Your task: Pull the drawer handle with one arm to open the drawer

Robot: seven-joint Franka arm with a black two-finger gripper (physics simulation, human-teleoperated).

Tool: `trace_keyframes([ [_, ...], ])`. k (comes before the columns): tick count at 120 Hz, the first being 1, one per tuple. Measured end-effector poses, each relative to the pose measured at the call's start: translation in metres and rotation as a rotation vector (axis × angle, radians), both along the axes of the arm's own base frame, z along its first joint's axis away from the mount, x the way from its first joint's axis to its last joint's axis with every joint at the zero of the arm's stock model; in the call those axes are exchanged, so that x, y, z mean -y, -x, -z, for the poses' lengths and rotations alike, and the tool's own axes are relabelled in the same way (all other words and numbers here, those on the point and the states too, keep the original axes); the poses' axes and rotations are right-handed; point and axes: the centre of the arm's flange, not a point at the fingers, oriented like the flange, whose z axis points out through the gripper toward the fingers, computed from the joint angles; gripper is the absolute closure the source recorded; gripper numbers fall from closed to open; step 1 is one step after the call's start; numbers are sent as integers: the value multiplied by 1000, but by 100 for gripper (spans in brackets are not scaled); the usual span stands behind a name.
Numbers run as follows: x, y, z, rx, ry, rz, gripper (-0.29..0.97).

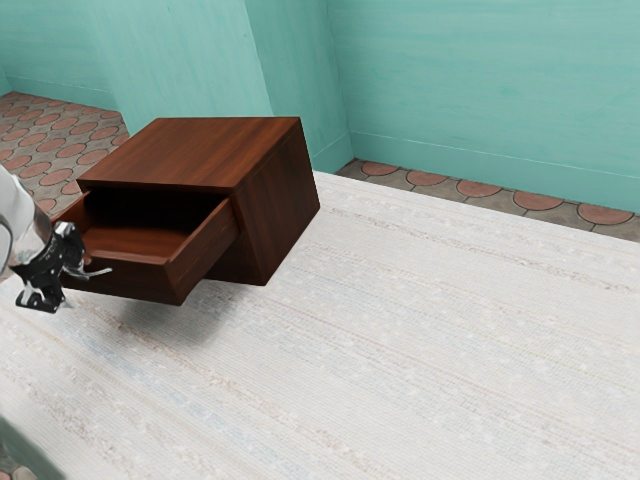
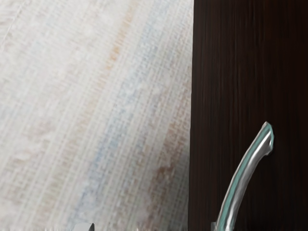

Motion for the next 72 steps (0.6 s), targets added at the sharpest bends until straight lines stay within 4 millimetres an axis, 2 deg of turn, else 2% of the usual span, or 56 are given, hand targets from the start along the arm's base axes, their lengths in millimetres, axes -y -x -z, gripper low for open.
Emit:
trace_keyframes([
  [46, 0, 1, -3, -20, 9, -2, 38],
  [72, 0, -1, -15, -26, 18, -10, 38],
])
